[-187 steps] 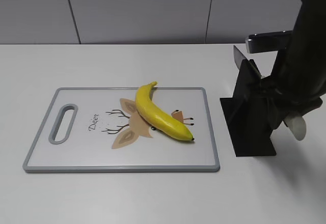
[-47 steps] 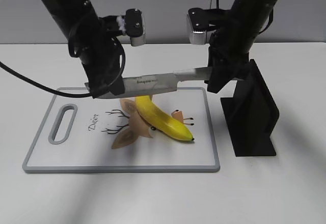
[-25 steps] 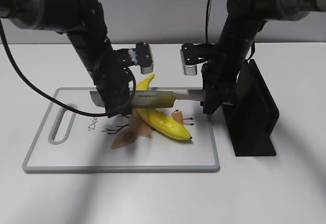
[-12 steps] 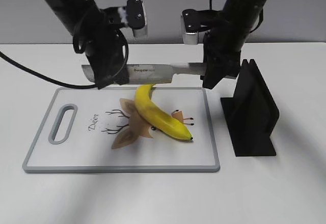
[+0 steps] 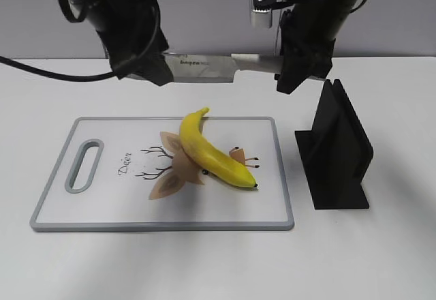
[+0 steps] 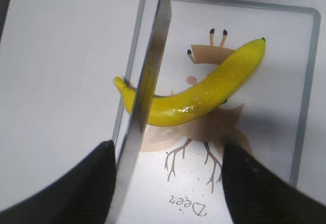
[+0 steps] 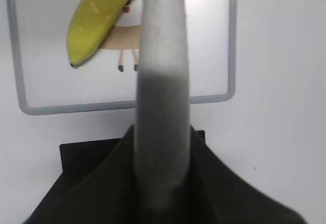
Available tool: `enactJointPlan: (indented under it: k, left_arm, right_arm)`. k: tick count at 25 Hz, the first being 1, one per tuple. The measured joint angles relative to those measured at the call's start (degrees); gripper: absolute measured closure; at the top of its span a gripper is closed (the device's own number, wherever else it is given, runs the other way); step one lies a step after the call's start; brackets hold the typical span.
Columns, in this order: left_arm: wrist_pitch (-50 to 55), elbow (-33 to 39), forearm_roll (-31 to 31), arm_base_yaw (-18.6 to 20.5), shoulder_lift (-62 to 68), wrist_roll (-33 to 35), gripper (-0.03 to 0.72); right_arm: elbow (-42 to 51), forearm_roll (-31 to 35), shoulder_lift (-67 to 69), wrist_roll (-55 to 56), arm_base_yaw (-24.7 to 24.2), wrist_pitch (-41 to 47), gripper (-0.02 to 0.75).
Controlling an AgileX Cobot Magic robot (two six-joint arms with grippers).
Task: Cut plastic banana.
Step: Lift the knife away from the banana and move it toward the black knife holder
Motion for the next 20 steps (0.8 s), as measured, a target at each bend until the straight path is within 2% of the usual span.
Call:
enactJointPlan:
  k: [7, 14, 20]
  left_arm:
    - [-0.35, 0.0, 3.18, -0.12, -6.4, -7.21, 0.069]
    - [-0.72, 0.02, 5.43, 0.8, -9.13, -14.43, 0.085]
    - [-0.19, 0.06, 11.92, 1.17, -10.41, -26.84, 0.1]
  right_arm:
    - [0.98, -3.29, -4.09, 6.45, 0.1, -0.41, 0.559]
    - [8.95, -3.83, -12.08, 10.28, 0.41, -0.48, 0.559]
    - [13.58, -3.96, -18.25, 21.45, 0.41, -0.38, 0.559]
